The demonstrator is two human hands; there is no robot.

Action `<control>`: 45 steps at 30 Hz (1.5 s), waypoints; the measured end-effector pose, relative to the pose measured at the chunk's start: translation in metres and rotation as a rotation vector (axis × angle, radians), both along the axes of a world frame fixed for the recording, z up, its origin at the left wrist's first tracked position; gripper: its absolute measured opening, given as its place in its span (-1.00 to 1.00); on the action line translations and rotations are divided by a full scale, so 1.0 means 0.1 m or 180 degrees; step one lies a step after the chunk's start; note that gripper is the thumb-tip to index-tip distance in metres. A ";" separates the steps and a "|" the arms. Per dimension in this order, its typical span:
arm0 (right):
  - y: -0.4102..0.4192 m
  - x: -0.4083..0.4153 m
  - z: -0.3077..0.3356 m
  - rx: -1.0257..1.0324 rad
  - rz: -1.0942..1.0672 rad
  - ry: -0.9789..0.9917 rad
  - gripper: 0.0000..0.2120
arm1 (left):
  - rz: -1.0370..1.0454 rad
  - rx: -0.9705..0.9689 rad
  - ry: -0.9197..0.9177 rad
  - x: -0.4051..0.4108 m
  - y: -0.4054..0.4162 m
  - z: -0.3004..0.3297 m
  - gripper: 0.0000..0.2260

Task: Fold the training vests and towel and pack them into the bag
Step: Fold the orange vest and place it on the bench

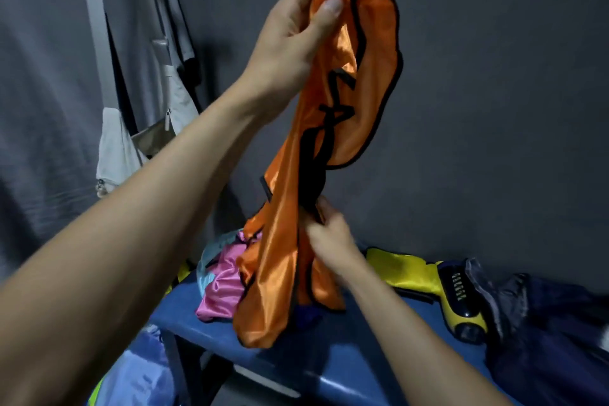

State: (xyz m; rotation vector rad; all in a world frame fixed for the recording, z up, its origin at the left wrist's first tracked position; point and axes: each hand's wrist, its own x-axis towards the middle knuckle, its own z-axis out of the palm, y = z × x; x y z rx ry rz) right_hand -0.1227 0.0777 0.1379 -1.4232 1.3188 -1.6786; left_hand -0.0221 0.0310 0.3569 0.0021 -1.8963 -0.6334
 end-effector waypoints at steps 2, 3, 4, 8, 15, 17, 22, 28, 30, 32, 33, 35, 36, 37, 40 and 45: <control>0.12 -0.18 0.19 -0.0004 -0.0565 0.0117 -0.74 | 0.0133 0.0231 0.0142 -0.03 0.02 0.00 -0.79; 0.20 -0.32 0.25 -0.0003 -0.0765 0.0251 -0.66 | 0.0268 0.0359 0.0254 -0.03 0.01 -0.01 -0.77; 0.28 -0.47 0.31 -0.0036 -0.0868 0.0295 -0.66 | 0.0446 0.0488 0.0364 -0.04 -0.01 -0.02 -0.74; 0.59 -1.05 0.51 -0.0006 -0.0907 0.0097 -0.80 | 0.1125 0.1095 0.0502 -0.03 -0.13 -0.17 -0.51; 1.10 -1.64 0.72 0.0655 -0.0598 0.0918 -0.82 | 0.1451 0.1419 0.0317 -0.03 -0.11 -0.34 -0.41; 1.23 -1.72 0.78 0.0764 -0.0234 0.0688 -0.80 | 0.1319 0.1553 0.0273 -0.07 -0.05 -0.32 -0.46; 1.46 -1.82 0.82 0.0830 0.0064 0.0208 -0.76 | 0.1085 0.1734 -0.0106 -0.15 0.02 -0.39 -0.60; 1.56 -1.70 0.91 0.0886 0.0057 -0.1191 -0.70 | 0.0672 0.1463 -0.0969 -0.25 -0.02 -0.49 -0.65; 1.57 -1.57 1.01 0.0637 0.0080 -0.1488 -0.69 | 0.0669 0.1207 -0.1777 -0.29 0.03 -0.57 -0.50; 1.56 -1.46 1.12 0.0362 0.0098 -0.1768 -0.67 | 0.0920 0.0688 -0.2238 -0.35 0.15 -0.69 -0.58; 1.55 -1.43 1.16 0.0273 0.0125 -0.1845 -0.68 | 0.0957 0.0518 -0.2222 -0.36 0.23 -0.75 -0.67; 1.51 -1.39 1.23 0.0195 0.0106 -0.1804 -0.70 | 0.0570 0.0723 -0.2140 -0.33 0.43 -0.89 -0.83; 1.49 -1.37 1.26 0.0170 0.0079 -0.1772 -0.71 | 0.0246 0.0878 -0.2235 -0.29 0.53 -0.97 -0.85; 1.47 -1.37 1.29 0.0126 0.0048 -0.1752 -0.71 | -0.0090 0.0942 -0.2454 -0.25 0.64 -1.05 -0.83; 1.45 -1.33 1.41 -0.0030 -0.0019 -0.1695 -0.70 | -0.0693 0.0847 -0.3217 -0.20 0.90 -1.41 -0.67; 1.52 -1.30 1.58 -0.0158 -0.0036 -0.1523 -0.70 | -0.0704 0.0963 -0.3075 -0.31 1.00 -1.97 -0.73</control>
